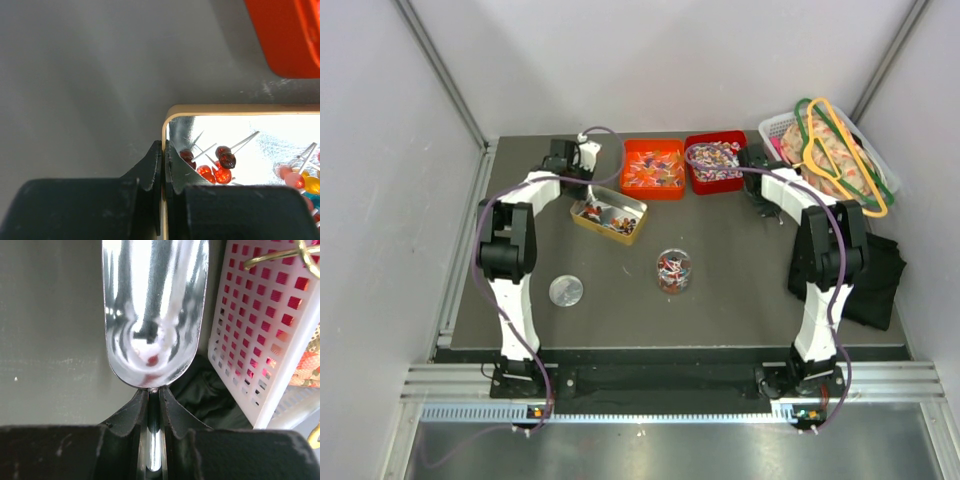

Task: Pack the candies
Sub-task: Place the spatula at the center of the board.

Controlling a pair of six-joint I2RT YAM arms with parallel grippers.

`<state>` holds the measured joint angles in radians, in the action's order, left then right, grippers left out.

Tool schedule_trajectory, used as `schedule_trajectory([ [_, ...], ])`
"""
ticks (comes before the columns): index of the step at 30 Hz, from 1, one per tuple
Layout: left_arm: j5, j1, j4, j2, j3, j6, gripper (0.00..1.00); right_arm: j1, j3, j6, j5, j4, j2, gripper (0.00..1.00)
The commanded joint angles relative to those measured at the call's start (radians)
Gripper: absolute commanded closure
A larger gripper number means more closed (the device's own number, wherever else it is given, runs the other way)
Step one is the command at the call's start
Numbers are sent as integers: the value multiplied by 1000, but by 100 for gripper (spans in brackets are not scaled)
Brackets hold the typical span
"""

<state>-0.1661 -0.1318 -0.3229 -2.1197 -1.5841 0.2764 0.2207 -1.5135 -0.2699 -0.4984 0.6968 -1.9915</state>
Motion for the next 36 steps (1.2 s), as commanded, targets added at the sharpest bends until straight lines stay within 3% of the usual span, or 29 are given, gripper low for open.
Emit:
schedule_trajectory([
  [1,27,34,-28,-3,-50,12,98,-6,-1,0,14,-23,-7,90],
  [17,28,167,-36,-74,-151,33,99,-6,7,-3,-8,-22,-15,85],
  [25,31,182,-13,-95,-168,24,97,-7,1,-6,-6,-19,-30,83],
  [27,31,182,-7,-106,-184,17,89,-6,-2,-9,-3,-11,-30,78],
  [30,24,182,-31,-134,-230,4,87,-7,-7,-11,9,-6,-27,76],
  [36,7,182,-42,-134,-240,0,74,-7,-11,-17,32,16,22,57],
])
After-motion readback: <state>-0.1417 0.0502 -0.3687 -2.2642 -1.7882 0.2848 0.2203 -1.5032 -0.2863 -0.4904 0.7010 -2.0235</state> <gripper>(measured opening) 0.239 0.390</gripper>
